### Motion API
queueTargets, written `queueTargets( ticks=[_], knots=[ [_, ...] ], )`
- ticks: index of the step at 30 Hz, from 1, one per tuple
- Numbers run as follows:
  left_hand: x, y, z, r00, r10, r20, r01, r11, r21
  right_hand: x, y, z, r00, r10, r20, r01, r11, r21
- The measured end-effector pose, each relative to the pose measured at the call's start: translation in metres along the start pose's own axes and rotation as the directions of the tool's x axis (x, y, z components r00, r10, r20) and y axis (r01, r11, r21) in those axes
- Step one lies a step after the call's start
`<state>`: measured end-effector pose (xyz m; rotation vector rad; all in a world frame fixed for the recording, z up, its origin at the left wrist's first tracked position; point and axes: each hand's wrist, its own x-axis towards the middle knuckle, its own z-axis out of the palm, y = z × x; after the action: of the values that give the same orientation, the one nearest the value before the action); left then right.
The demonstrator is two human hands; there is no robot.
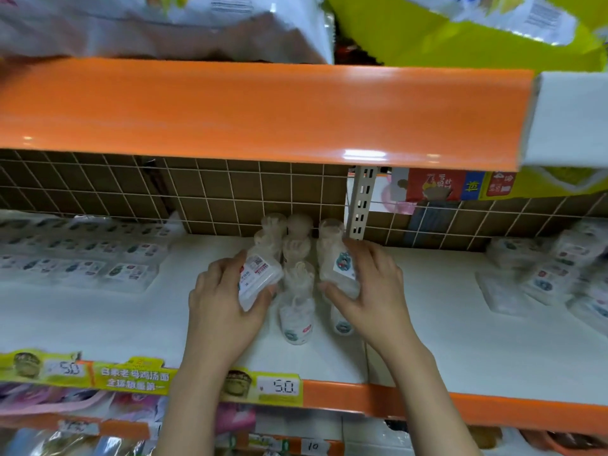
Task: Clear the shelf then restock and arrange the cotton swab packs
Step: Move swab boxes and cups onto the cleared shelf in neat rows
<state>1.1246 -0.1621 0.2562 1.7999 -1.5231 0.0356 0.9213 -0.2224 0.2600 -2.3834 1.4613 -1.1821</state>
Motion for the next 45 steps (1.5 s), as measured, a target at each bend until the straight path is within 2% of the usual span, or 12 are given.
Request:
queueTargets(
  ticks=[5,8,12,15,18,23,30,36,41,45],
  knots=[
    [0.012,-0.043,-0.015,0.999,-0.025,0.032,0.027,0.999,-0.044,0.011,-0.044,0.037,0.998,-0.067,0.005,0.066,0.997,0.026],
    [0.024,-0.079,-0.035,0.998,0.011,0.057,-0.009,0.999,-0.044,0.019,-0.073,0.065,0.999,-0.043,-0.023,0.044,0.999,0.007],
    [0.038,-0.143,-0.074,0.991,0.057,0.118,-0.063,0.997,0.046,0.024,-0.118,0.103,0.999,0.001,-0.049,0.001,1.000,0.031],
    [0.046,-0.188,-0.104,0.981,0.096,0.170,-0.121,0.982,0.144,0.023,-0.155,0.130,1.000,0.012,0.008,-0.012,0.998,0.065],
    [0.051,-0.218,-0.124,0.975,0.104,0.197,-0.129,0.984,0.120,0.017,-0.179,0.150,0.995,0.024,0.099,-0.027,0.999,0.022],
    [0.051,-0.247,-0.125,0.964,0.081,0.252,-0.116,0.985,0.125,0.010,-0.193,0.163,0.979,0.082,0.188,-0.078,0.997,-0.027],
    [0.046,-0.256,-0.126,0.939,0.098,0.330,-0.123,0.991,0.057,0.016,-0.191,0.178,0.978,0.131,0.161,-0.119,0.990,-0.082],
    [0.041,-0.279,-0.135,0.920,0.023,0.392,-0.080,0.988,0.129,0.017,-0.202,0.203,0.974,0.093,0.207,-0.078,0.994,-0.077],
    [0.046,-0.302,-0.138,0.914,0.008,0.405,-0.055,0.993,0.104,0.015,-0.218,0.221,0.965,0.107,0.238,-0.088,0.992,-0.089],
    [0.055,-0.326,-0.149,0.917,0.013,0.400,-0.043,0.997,0.066,0.019,-0.240,0.244,0.970,0.126,0.208,-0.109,0.990,-0.090]
  ],
)
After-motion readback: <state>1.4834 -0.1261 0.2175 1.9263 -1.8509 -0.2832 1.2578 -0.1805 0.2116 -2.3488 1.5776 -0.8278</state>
